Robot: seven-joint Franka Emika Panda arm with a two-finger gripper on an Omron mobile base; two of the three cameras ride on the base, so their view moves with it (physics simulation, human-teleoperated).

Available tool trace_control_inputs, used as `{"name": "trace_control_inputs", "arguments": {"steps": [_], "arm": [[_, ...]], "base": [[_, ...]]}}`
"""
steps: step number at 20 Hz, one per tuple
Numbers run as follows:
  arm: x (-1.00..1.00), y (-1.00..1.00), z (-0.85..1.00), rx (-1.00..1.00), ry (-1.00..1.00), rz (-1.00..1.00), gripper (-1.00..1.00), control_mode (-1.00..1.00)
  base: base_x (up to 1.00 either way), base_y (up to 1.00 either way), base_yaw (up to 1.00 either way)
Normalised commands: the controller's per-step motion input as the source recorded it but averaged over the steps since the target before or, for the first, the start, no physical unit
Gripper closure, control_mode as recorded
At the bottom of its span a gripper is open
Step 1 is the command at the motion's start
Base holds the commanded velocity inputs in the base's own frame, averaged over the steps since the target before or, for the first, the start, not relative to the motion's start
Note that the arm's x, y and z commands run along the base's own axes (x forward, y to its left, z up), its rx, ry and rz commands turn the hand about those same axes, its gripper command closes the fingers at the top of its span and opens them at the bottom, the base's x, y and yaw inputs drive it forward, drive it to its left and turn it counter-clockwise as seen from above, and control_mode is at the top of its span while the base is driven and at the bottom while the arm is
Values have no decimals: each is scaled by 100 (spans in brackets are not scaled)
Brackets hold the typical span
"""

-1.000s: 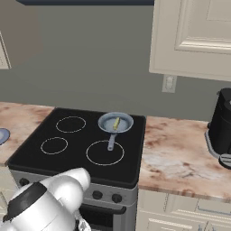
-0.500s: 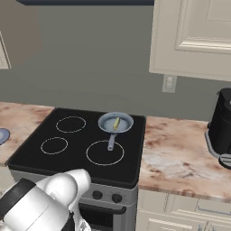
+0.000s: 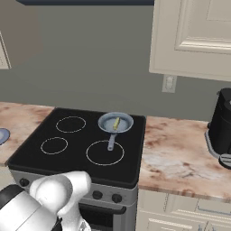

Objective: Pick up the butter stick and place it in the pan. Then turn on the burner for the pan.

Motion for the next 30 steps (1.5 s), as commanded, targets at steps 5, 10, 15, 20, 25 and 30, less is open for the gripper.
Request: {"name": "trace_control_inputs", "arguments": {"steps": [5,10,15,20,25,30], "arm": [[8,-25,-13,0,-5,0,-100,-100],[7,-11,-14,1,-2,0,-100,-100],[8,-1,-13,1,-3,0,-100,-100],[9,0,-21,1,-4,0,-100,-100],[16,-11,-19,5,-4,0,-100,-100],[8,-35,-22,11,-6,0,-100,-100]], "base": [[0,0,0],[0,0,0],[0,0,0],[0,0,0],[0,0,0],[0,0,0]]}}
